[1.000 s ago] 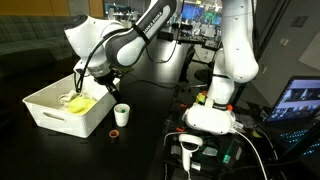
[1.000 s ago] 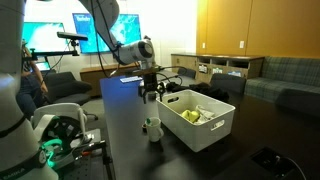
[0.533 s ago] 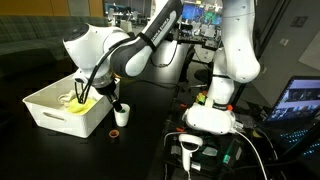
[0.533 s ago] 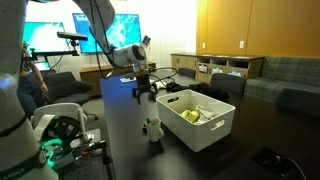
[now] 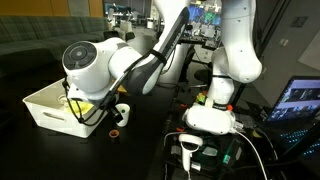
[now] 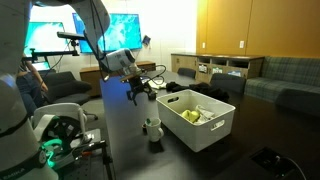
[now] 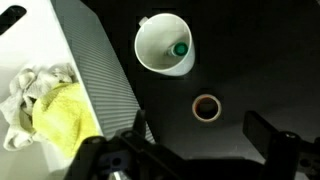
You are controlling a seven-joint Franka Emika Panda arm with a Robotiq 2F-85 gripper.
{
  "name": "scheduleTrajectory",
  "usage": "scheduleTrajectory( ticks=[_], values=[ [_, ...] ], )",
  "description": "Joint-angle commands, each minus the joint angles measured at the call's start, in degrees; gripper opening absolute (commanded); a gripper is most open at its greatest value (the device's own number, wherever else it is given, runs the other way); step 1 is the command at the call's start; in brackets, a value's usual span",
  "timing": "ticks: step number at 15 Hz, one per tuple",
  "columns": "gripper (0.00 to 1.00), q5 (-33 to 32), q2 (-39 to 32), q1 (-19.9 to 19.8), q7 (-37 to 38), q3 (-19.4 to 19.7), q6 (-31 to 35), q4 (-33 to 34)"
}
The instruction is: The white towel should go in the basket first, followed by the marker in the cup, then the yellow towel in the basket, and the black tape in the cup.
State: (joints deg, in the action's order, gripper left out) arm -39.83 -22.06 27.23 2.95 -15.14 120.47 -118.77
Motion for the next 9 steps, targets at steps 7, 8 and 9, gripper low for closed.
scheduleTrajectory(
  ticks=[7, 8, 9],
  values=[
    [1.00, -4.0, -4.8, -0.7, -2.9, -1.7, 9.4, -0.4],
    [1.00, -3.6, -5.2, -1.1, -3.7, -1.8, 10.8, -0.5],
    [1.00, -3.0, -5.7, -1.7, -4.6, -1.9, 12.6, -0.8]
  ],
)
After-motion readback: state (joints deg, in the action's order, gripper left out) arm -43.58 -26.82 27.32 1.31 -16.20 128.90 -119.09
